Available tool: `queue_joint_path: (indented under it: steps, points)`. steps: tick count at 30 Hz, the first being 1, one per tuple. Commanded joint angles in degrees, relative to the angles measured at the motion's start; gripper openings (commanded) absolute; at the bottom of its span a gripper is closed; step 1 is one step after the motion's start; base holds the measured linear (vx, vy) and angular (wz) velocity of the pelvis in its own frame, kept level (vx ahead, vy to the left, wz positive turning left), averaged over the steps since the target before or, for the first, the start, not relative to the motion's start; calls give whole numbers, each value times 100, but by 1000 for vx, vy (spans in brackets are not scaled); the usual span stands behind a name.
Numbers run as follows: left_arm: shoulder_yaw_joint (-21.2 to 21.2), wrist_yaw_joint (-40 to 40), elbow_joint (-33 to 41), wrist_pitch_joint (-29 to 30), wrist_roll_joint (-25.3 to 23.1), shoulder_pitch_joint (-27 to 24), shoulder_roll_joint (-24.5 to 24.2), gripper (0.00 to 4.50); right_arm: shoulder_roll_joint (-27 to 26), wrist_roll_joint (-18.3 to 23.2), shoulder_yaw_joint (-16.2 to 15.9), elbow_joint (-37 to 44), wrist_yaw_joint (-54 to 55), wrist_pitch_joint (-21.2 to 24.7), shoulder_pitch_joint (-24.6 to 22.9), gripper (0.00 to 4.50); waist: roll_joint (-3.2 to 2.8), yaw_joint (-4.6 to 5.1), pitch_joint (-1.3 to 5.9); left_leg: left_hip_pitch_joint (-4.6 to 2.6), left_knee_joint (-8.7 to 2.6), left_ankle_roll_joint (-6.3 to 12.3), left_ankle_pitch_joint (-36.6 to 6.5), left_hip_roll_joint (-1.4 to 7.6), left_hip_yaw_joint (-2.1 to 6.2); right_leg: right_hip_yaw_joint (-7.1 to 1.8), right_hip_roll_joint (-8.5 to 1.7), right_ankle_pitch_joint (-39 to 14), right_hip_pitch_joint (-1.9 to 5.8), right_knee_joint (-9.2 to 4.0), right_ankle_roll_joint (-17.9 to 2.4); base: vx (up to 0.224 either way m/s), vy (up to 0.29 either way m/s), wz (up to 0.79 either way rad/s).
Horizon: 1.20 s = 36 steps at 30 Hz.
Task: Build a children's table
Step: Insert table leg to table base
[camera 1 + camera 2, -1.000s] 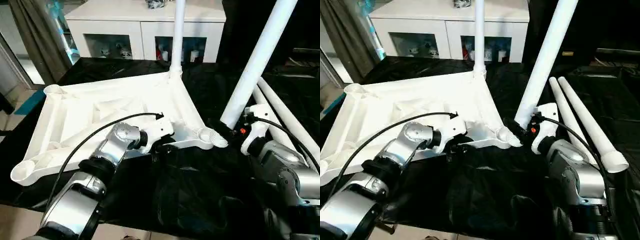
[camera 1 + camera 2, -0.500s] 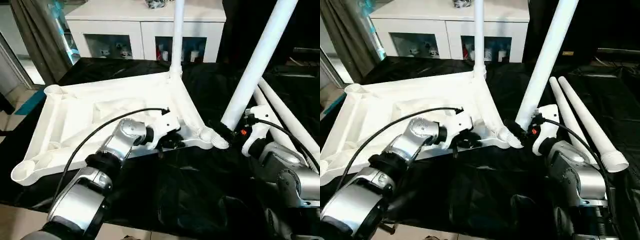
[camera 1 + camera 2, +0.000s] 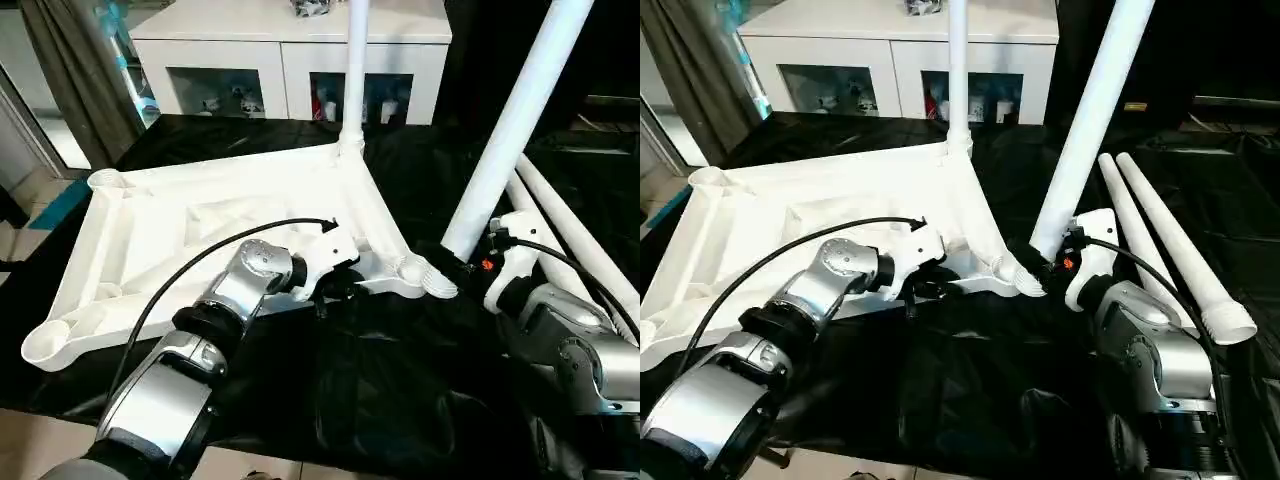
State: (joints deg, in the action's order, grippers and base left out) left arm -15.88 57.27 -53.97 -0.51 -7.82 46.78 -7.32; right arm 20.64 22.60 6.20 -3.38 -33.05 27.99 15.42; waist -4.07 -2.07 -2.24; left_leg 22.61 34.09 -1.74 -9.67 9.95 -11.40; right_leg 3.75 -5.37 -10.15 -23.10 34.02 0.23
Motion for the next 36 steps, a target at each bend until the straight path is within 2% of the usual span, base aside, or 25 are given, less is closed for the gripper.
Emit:
queue_joint_path:
  steps: [1,3,7,13,16,19,21,22,24,26,27,31,33,36]
  points:
    - [101,40,-75,-13,92,104,-51,53,42,-17,-65,132,-67,-67,82,195,175,-26,370,-105,-364,596,-1144,278,147,-208,-346,-1169,287,-430,-1316,0,0,0]
    - [118,78,-93,-41,120,113,-54,28,44,-21,-71,120,-81,-67,91,195,170,-23,366,-108,-367,598,-1151,280,145,-207,-340,-1187,280,-437,-1315,0,0,0]
    - [105,146,-94,-44,128,93,-72,9,41,-31,-84,103,-92,-72,102,195,171,-26,366,-107,-368,595,-1138,282,148,-209,-341,-1193,282,-436,-1302,0,0,0]
    - [-148,174,-131,-199,-125,18,-183,3,47,-140,-206,-5,-125,-111,177,195,176,-20,377,-102,-356,662,-999,284,147,-207,-334,-932,289,-401,-1369,0,0,0]
    - [-302,191,-154,-320,-284,-5,-266,0,58,-315,-385,-203,-184,-222,294,195,173,-10,372,-104,-355,629,-1070,287,147,-209,-345,-1029,288,-411,-1353,0,0,0]
    - [-258,335,-101,-232,-196,-19,-268,0,16,-349,-443,-369,-223,-267,409,195,170,1,361,-123,-362,560,-1179,285,140,-212,-342,-1206,279,-429,-1357,0,0,0]
    - [-255,553,79,-177,-124,-42,-328,0,3,-300,-515,-603,-417,-194,591,195,208,-7,376,-112,-357,572,-1103,287,145,-215,-349,-1107,298,-391,-1399,0,0,0]
    - [-255,553,79,-177,-124,-42,-328,0,3,-300,-515,-603,-417,-194,591,195,187,-8,374,-113,-360,589,-1050,296,144,-214,-344,-1032,289,-390,-1422,0,0,0]
    - [-262,644,138,-182,-100,-42,-359,0,10,-281,-553,-715,-519,-175,663,195,209,-14,370,-122,-355,608,-1035,300,137,-220,-342,-977,281,-381,-1450,0,0,0]
    - [-320,776,245,-205,-119,-55,-447,0,48,-331,-624,-919,-651,-218,740,195,283,-31,377,-122,-355,647,-924,311,129,-221,-342,-729,291,-347,-1525,0,0,0]
    - [-339,822,300,-205,-133,-68,-494,0,64,-371,-660,-1023,-703,-259,771,195,258,-40,379,-118,-353,639,-919,312,139,-217,-354,-722,294,-327,-1551,0,0,0]
    - [-357,946,513,-153,-141,-139,-623,0,44,-425,-725,-1273,-838,-297,872,195,297,-40,368,-131,-358,612,-908,324,129,-225,-351,-535,294,-311,-1626,0,0,0]
    - [-365,965,566,-134,-142,-158,-652,0,37,-422,-751,-1322,-895,-246,904,195,296,-51,362,-140,-356,611,-927,323,122,-230,-354,-547,291,-313,-1641,0,0,0]
    - [-411,1007,635,-144,-160,-174,-710,0,95,-491,-954,-1374,-1091,-152,947,195,316,-61,356,-134,-358,581,-950,323,121,-231,-357,-616,301,-312,-1623,0,0,0]
